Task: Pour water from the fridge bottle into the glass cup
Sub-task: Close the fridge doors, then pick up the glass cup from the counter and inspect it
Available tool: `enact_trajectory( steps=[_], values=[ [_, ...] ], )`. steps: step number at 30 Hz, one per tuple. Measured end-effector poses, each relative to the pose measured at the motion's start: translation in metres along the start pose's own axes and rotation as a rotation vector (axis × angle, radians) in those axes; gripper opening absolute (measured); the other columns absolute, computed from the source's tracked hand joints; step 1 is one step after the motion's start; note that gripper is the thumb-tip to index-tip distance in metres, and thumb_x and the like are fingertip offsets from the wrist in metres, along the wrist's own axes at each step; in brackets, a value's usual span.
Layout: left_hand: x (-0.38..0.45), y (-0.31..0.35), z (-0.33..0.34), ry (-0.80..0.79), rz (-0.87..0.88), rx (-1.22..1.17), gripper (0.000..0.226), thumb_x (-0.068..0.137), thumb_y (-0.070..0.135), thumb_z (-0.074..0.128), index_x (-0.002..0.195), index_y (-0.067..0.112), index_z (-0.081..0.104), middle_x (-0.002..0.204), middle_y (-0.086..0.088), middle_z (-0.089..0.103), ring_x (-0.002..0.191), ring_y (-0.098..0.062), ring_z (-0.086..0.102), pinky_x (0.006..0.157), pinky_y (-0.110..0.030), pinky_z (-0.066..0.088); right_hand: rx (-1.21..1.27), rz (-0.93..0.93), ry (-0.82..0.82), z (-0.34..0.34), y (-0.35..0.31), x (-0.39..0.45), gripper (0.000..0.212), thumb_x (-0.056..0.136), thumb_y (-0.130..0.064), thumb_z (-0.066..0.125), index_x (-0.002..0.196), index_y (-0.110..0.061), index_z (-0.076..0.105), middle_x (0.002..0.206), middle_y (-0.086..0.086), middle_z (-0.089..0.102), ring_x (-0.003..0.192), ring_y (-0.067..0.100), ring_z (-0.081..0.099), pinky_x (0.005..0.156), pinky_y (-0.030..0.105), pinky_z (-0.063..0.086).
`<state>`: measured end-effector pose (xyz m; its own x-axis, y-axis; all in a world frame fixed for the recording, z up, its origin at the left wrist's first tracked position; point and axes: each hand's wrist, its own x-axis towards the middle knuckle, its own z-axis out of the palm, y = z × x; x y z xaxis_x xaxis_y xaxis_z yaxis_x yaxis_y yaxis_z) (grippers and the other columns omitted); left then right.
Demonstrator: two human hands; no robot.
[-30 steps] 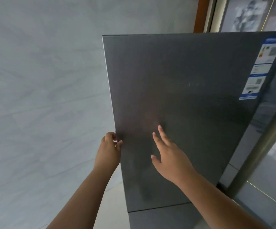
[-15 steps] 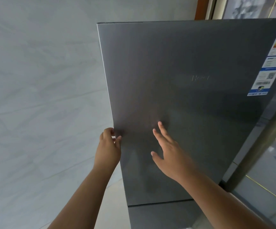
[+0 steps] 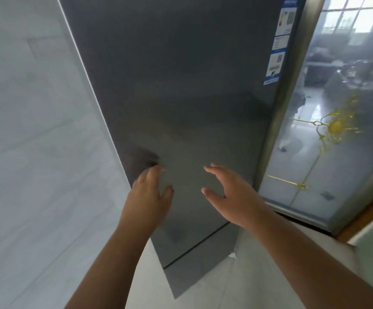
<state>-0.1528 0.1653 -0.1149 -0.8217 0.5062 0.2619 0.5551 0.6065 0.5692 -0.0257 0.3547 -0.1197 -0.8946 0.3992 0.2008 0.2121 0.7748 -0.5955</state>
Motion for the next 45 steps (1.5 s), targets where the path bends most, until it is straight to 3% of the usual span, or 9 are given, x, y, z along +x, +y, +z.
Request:
enact_trajectory(
  steps=[5, 10, 13, 16, 19, 22, 31, 38, 45],
  values=[
    [0.005, 0.026, 0.033, -0.221, 0.193, -0.048, 0.051, 0.098, 0.03, 0.064, 0.147, 0.024, 0.051, 0.146, -0.006, 0.058, 0.134, -0.03, 0.054, 0.113, -0.05, 0.044, -0.016, 0.272, 0.143, -0.021, 0.024, -0.063, 0.058, 0.101, -0.048, 0.057, 0.155, -0.037, 0.039, 0.164, -0.015, 0.033, 0.151, 0.01, 0.029, 0.124, 0.033, 0.025],
    [-0.013, 0.104, 0.1, -0.385, 0.438, -0.117, 0.043, 0.099, 0.021, 0.066, 0.141, 0.018, 0.06, 0.146, -0.003, 0.057, 0.137, -0.024, 0.05, 0.109, -0.023, 0.029, -0.079, 0.557, 0.311, -0.061, 0.069, -0.153, 0.052, 0.1, -0.047, 0.058, 0.15, -0.035, 0.047, 0.158, -0.014, 0.042, 0.148, 0.011, 0.035, 0.118, 0.024, 0.028],
    [-0.03, 0.164, 0.143, -0.516, 0.641, -0.194, 0.038, 0.098, 0.023, 0.065, 0.136, 0.021, 0.063, 0.132, 0.005, 0.056, 0.127, -0.021, 0.054, 0.104, -0.026, 0.036, -0.087, 0.71, 0.434, -0.089, 0.096, -0.214, 0.048, 0.098, -0.043, 0.064, 0.142, -0.025, 0.057, 0.145, -0.01, 0.055, 0.133, 0.015, 0.052, 0.101, 0.016, 0.033],
    [-0.06, 0.228, 0.181, -0.61, 0.802, -0.238, 0.038, 0.099, 0.026, 0.064, 0.137, 0.025, 0.063, 0.129, 0.012, 0.054, 0.125, -0.014, 0.054, 0.104, -0.028, 0.041, -0.093, 0.895, 0.526, -0.116, 0.12, -0.281, 0.049, 0.099, -0.047, 0.061, 0.145, -0.032, 0.053, 0.154, -0.017, 0.044, 0.134, 0.016, 0.05, 0.101, 0.027, 0.045],
    [-0.093, 0.288, 0.216, -0.707, 0.937, -0.229, 0.039, 0.102, 0.031, 0.061, 0.141, 0.026, 0.06, 0.14, 0.007, 0.058, 0.131, -0.013, 0.052, 0.11, -0.029, 0.04, -0.099, 1.06, 0.627, -0.142, 0.144, -0.343, 0.052, 0.099, -0.051, 0.058, 0.148, -0.035, 0.05, 0.16, -0.017, 0.038, 0.148, 0.012, 0.033, 0.114, 0.038, 0.042],
    [-0.123, 0.338, 0.247, -0.774, 1.046, -0.198, 0.039, 0.103, 0.034, 0.059, 0.141, 0.029, 0.059, 0.141, 0.009, 0.058, 0.13, -0.011, 0.053, 0.108, -0.023, 0.036, -0.1, 1.197, 0.71, -0.165, 0.163, -0.392, 0.054, 0.099, -0.05, 0.058, 0.15, -0.034, 0.048, 0.163, -0.017, 0.035, 0.15, 0.013, 0.027, 0.117, 0.039, 0.039],
    [-0.158, 0.436, 0.319, -0.851, 1.086, -0.07, 0.046, 0.105, 0.045, 0.051, 0.149, 0.033, 0.05, 0.15, 0.01, 0.053, 0.14, -0.016, 0.047, 0.117, -0.041, 0.042, -0.107, 1.295, 0.766, -0.223, 0.248, -0.443, 0.057, 0.1, -0.051, 0.058, 0.152, -0.031, 0.047, 0.162, -0.016, 0.037, 0.15, 0.016, 0.025, 0.119, 0.039, 0.036],
    [-0.137, 0.498, 0.391, -0.911, 1.109, 0.016, 0.051, 0.107, 0.049, 0.045, 0.155, 0.035, 0.041, 0.157, 0.01, 0.048, 0.146, -0.015, 0.042, 0.119, -0.039, 0.04, -0.1, 1.354, 0.71, -0.262, 0.328, -0.428, 0.063, 0.1, -0.053, 0.055, 0.157, -0.032, 0.041, 0.165, -0.014, 0.03, 0.152, 0.02, 0.025, 0.117, 0.043, 0.039],
    [-0.088, 0.569, 0.492, -0.991, 1.229, 0.053, 0.051, 0.107, 0.05, 0.043, 0.156, 0.035, 0.038, 0.158, 0.013, 0.045, 0.145, -0.013, 0.045, 0.119, -0.04, 0.041, -0.06, 1.466, 0.775, -0.299, 0.421, -0.397, 0.066, 0.097, -0.054, 0.058, 0.157, -0.032, 0.039, 0.166, -0.011, 0.03, 0.144, 0.02, 0.042, 0.115, 0.048, 0.042]
  ],
)
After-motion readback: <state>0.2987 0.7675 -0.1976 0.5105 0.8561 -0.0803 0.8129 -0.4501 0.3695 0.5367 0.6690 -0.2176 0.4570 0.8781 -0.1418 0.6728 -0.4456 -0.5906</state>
